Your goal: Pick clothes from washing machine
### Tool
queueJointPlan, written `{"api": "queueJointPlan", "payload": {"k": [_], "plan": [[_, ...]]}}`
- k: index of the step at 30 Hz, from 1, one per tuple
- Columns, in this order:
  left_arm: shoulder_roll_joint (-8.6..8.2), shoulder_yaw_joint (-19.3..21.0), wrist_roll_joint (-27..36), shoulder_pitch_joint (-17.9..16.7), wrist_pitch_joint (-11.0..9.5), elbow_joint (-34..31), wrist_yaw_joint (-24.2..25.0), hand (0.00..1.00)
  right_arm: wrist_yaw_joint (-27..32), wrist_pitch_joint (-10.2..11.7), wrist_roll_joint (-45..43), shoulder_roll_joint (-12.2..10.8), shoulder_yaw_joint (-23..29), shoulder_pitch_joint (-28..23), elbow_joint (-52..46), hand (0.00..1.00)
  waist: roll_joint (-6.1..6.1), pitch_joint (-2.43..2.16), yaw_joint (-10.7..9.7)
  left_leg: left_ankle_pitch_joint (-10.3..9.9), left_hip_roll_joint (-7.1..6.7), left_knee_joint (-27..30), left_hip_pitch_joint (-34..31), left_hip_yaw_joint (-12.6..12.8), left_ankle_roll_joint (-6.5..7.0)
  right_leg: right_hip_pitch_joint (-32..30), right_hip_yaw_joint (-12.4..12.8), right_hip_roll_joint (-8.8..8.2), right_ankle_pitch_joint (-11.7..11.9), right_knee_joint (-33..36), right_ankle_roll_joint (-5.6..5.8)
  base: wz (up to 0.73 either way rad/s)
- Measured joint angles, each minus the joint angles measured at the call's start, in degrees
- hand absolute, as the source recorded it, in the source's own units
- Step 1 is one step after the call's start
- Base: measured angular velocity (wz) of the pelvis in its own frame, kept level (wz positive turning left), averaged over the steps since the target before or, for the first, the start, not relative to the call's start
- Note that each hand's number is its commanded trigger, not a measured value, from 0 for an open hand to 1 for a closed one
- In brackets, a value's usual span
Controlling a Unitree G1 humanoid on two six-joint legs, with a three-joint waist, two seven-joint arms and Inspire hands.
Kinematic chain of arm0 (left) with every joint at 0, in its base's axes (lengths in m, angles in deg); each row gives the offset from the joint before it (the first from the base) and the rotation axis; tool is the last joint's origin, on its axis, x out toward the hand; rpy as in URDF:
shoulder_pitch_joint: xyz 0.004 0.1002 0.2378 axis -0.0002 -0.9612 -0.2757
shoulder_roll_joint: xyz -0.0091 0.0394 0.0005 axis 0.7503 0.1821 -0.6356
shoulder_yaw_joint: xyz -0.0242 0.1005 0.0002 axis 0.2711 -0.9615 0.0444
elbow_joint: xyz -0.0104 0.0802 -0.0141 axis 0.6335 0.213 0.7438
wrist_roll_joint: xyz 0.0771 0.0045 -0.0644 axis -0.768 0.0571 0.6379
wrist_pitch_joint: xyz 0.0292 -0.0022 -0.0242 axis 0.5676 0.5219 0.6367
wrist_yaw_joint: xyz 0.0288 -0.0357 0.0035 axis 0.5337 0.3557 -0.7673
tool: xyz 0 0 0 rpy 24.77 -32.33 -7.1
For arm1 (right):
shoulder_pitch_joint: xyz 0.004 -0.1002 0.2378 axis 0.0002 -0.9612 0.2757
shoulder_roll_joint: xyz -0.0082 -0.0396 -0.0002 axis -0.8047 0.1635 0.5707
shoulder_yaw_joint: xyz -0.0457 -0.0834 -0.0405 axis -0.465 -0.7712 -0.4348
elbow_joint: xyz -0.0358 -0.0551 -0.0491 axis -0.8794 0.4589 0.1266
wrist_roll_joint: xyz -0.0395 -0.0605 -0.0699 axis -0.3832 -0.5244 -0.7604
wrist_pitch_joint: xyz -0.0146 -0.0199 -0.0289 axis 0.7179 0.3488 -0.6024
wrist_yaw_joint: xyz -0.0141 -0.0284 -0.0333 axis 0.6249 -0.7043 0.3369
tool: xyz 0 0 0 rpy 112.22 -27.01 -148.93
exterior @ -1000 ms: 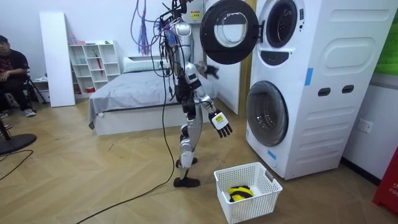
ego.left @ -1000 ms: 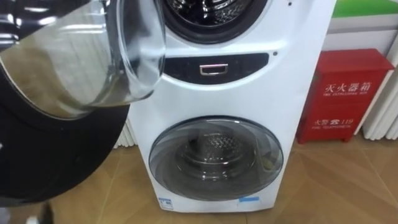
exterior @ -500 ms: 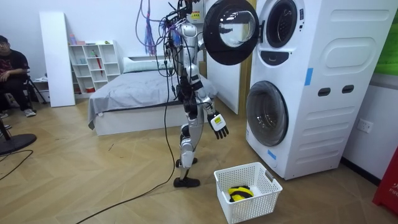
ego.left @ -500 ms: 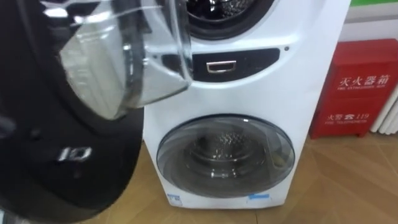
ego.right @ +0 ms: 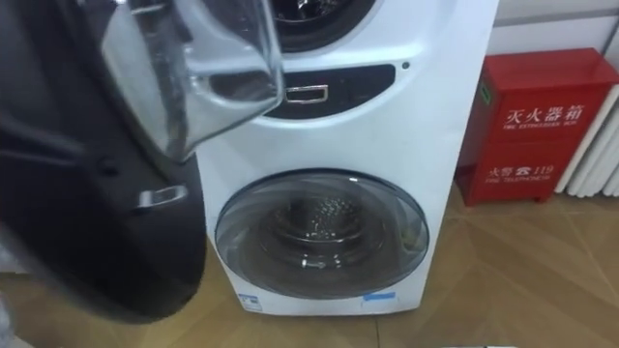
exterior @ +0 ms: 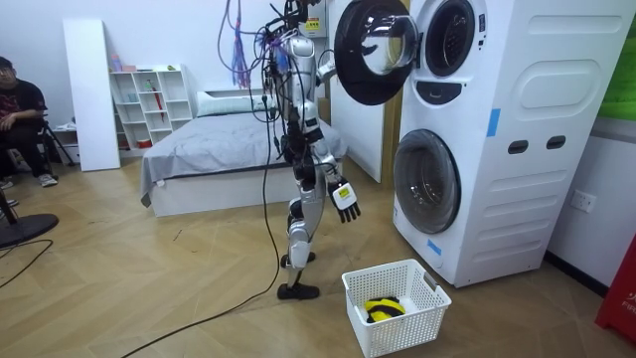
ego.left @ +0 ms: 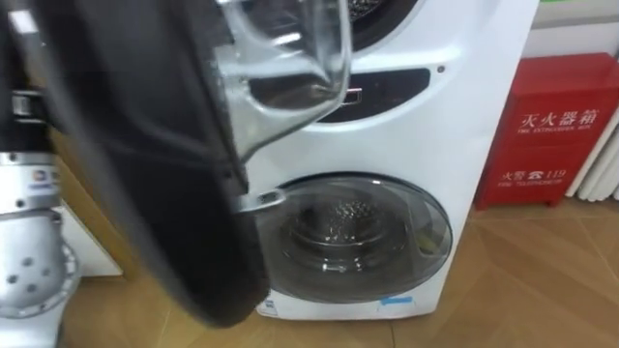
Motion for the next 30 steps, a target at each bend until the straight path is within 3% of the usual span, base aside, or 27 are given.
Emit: {"api": "queueJointPlan", "payload": {"k": [6, 10, 13, 15, 18, 19, 21, 23, 26, 30], "plan": [[-3.98, -7.72, -0.05, -0.08, 2.56, -0.36, 2.58, 0.0, -1.5, 0.02, 1.92, -0.24, -4.16, 1.61, 0.49, 0.0, -0.58, -0.07, -1.78, 0.11, -0.55, 0.23, 0.5, -1.16, 0.19, 0.8, -0.14, -0.43, 0.0, -0.02, 0.0, 0.12], [-8.12, -13.89, 0.7, -0.1, 3.56, -0.36, 4.85, 0.0, -2.63, 0.05, 1.94, -1.03, -6.36, 5.02, 4.24, 0.0, -0.7, 0.02, -3.94, 0.26, -0.7, -0.03, 0.41, -1.22, 0.45, 1.02, -0.09, -0.57, 0.0, -0.05, 0.01, 0.07], [-12.44, -17.2, 1.19, 0.27, 4.04, -0.34, 5.39, 0.0, -2.63, -0.02, 1.89, -1.43, -8.6, 6.39, 4.64, 0.0, -0.82, 0.12, -5.51, 0.31, -0.74, -0.04, 0.22, -1.05, 0.52, 0.79, 0.83, -0.62, 0.01, -0.08, 0.01, 0.0], [-13.63, -19.47, 1.96, 0.33, 4.22, -0.2, 6.3, 0.0, -2.74, -0.04, 1.95, -1.97, -9.05, 6.89, 4.51, 0.0, -0.96, 0.28, -6.63, 0.31, -0.74, -0.06, 0.37, -1.03, 0.52, 0.77, 1.11, -0.6, 0.01, -0.14, 0.01, 0.02], [-13.68, -25.88, 3.94, 0.44, 4.25, 2.61, 11.13, 0.0, -3.45, -0.07, 1.92, -2.29, -10.13, 7.35, 4.31, 0.0, -1.49, 0.71, -7.85, 0.31, -0.67, -0.1, 0.62, -0.12, 0.52, 0.74, 2.94, -0.56, 0.01, -0.08, 0.01, -0.1], [-13.46, -29.74, 4.01, 0.51, 4.25, 5.04, 13.95, 0.0, -3.59, -0.35, 1.89, -2.29, -10.47, 7.5, 3.94, 0.0, -1.23, 0.93, -8.13, 0.31, -0.57, -0.09, 0.67, 0.65, 0.52, 0.57, 3.16, -0.57, 0.01, -0.08, 0.01, -0.3], [-13.81, -35.7, 4.04, 0.8, 4.24, 12.0, 17.44, 0.0, -3.6, -0.5, 1.38, -2.48, -10.51, 8.04, 3.88, 0.0, -1.32, 1.27, -9.71, 0.31, -0.57, -0.12, 0.53, 0.99, 0.52, 0.53, 3.22, -0.59, 0.01, -0.1, 0.02, -0.21], [-14.19, -41.86, 3.97, 0.9, 6.15, 20.8, 22.07, 0.0, -3.63, -0.48, 1.48, -2.66, -10.54, 8.46, 3.79, 0.0, -1.21, 1.25, -12.49, 0.31, -0.41, -0.17, 0.11, 1.36, 0.52, -0.39, 4.12, -0.36, 0.01, -0.08, 0.02, -0.2], [-14.22, -44.92, 4.05, 0.92, 6.76, 25.31, 26.94, 0.0, -3.62, -1.46, 2.01, -2.09, -10.56, 8.09, 3.58, 0.0, -1.0, 1.14, -14.15, 0.31, 0.04, -0.11, -0.86, 2.81, 0.52, -2.19, 5.75, -0.01, 0.06, 0.22, -0.07, -0.3], [-14.05, -45.03, 4.05, 0.9, 6.15, 28.12, 29.56, 0.0, -3.7, -1.69, 2.35, -1.93, -10.48, 7.05, 1.22, 0.0, -1.25, 1.28, -14.05, 0.3, 0.36, -0.18, -0.21, 3.99, 0.51, -2.62, 7.71, 0.22, 0.12, 0.92, -0.16, -0.26]]}}
